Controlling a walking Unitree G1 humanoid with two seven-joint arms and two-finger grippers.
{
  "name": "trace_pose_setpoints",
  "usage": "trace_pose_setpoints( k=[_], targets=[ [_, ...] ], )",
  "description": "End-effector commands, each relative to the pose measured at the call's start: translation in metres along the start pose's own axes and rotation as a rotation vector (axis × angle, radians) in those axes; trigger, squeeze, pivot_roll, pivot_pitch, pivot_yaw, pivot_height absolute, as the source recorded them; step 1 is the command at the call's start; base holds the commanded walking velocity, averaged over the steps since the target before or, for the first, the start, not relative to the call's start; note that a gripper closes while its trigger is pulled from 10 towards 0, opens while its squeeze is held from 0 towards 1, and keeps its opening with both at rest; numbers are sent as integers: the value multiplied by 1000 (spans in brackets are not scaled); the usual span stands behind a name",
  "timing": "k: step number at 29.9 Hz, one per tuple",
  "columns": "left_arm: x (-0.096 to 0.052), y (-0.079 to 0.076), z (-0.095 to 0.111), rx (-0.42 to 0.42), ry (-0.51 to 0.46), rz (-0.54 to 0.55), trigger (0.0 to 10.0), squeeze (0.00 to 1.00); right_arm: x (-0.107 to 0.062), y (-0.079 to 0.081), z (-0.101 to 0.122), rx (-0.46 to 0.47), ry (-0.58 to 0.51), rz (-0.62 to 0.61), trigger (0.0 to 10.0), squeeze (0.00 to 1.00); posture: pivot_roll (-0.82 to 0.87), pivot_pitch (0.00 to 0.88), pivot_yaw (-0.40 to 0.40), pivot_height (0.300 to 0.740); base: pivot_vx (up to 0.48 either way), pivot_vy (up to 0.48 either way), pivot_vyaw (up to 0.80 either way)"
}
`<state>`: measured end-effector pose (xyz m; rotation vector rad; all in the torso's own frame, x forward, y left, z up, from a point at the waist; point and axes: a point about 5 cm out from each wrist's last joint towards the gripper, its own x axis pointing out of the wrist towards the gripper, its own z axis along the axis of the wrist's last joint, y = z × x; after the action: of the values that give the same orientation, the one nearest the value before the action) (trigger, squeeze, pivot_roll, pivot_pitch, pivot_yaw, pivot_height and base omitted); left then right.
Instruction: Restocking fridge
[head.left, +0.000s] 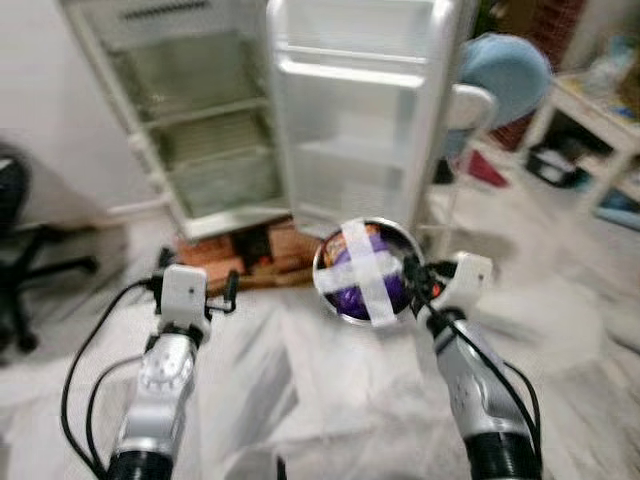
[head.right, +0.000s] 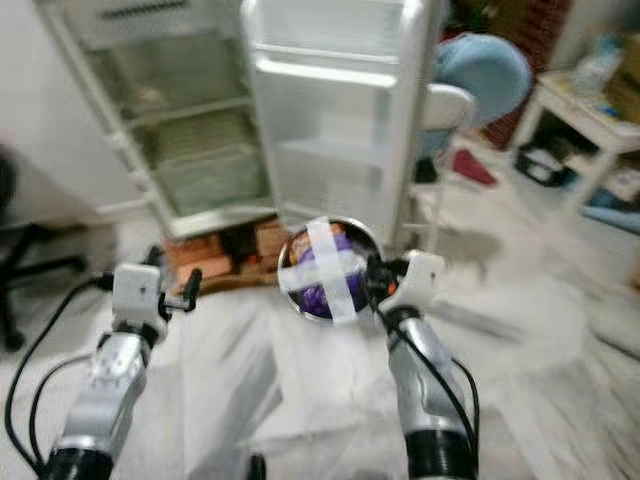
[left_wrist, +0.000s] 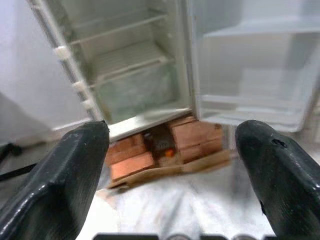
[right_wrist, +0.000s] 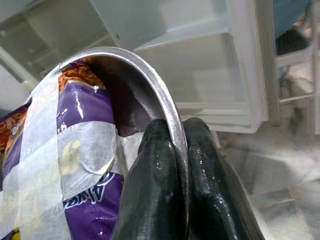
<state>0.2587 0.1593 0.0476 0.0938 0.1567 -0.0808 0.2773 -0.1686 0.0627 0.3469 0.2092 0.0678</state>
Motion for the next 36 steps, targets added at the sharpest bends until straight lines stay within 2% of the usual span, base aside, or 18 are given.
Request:
trace_pose_setpoints(
  k=[1,11,36],
  targets=[
    [2,7,4,13,-10,15,10000,0,4,2,5,12,-14,2,10000,0,-37,0,20,740,0,352,0],
    [0,6,6,-1,-35,7,10000,0,4,3,5,6,-10,1,10000,0,-36,0,19,740,0,480,0],
    [2,4,13,27,-82,-27,10000,0,6,3,4,6,-5,-8,10000,0,-35,0,25,740,0,480,0]
  ],
)
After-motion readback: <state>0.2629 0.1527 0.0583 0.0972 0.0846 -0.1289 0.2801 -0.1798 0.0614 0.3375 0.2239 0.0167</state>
